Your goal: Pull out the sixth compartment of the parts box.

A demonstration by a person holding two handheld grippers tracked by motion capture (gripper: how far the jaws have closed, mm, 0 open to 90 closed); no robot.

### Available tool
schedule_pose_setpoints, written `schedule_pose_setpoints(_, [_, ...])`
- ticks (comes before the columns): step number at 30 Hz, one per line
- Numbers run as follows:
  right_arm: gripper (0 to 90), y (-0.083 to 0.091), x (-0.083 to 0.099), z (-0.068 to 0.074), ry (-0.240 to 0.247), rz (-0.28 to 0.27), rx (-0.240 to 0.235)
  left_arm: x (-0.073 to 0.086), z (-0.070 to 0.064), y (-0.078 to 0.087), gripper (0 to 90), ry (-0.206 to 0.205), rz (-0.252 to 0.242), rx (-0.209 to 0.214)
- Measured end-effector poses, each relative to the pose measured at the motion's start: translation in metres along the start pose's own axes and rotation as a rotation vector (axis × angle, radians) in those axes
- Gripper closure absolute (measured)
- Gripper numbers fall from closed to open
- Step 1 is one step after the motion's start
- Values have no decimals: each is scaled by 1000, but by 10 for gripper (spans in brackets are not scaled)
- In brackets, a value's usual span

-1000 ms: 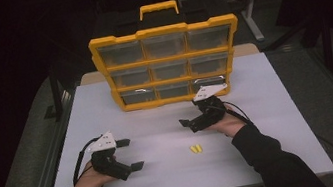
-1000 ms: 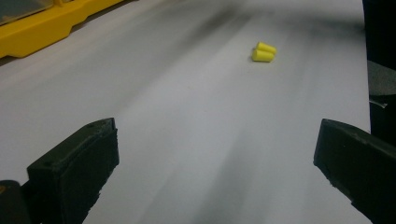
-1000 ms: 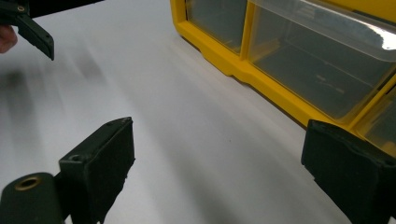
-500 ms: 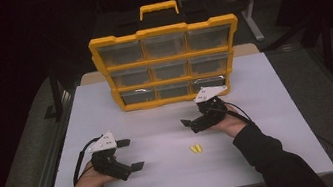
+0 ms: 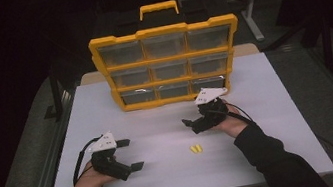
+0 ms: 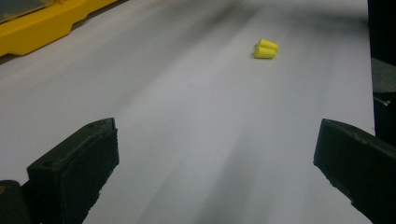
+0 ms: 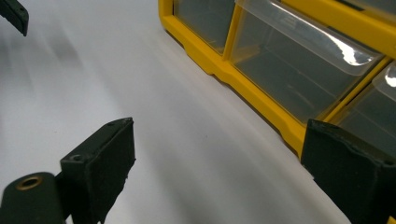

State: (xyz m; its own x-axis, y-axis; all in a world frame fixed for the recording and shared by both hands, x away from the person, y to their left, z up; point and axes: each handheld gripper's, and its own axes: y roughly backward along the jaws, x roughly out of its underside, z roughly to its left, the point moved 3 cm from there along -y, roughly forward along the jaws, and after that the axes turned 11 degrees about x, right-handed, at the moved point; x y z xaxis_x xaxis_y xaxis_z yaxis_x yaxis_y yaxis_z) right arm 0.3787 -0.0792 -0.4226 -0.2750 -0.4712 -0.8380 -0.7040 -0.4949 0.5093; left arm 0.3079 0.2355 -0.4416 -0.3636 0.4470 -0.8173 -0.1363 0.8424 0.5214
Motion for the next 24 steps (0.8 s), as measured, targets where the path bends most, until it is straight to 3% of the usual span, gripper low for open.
schedule_pose_setpoints(9, [88, 5, -2, -1, 14, -30, 25, -1, -3, 0, 0, -2, -10, 5])
schedule_pose_setpoints(24, [89, 8, -5, 5, 105, -61, 59, -2, -6, -2, 0, -10, -10, 20])
